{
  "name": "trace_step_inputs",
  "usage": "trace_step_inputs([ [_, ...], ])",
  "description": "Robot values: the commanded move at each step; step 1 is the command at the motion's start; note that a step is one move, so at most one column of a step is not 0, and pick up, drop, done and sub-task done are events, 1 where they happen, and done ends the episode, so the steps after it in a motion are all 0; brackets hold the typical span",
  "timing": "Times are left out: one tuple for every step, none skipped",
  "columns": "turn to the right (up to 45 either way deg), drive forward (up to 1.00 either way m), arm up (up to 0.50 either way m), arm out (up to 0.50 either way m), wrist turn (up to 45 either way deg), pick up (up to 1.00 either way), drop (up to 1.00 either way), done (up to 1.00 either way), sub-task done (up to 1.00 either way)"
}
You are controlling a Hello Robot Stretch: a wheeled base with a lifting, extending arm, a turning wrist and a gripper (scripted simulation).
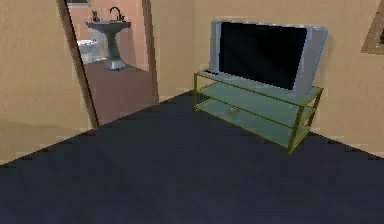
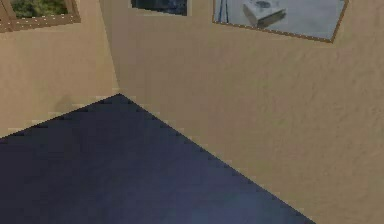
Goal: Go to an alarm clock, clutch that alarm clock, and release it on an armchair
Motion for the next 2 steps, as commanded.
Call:
trace_step_inputs([
  [0.0,0.45,0.00,0.00,0.0,0.00,0.00,0.00,0.00],
  [-18.0,0.00,0.00,0.00,0.0,0.00,0.00,0.00,0.00],
])
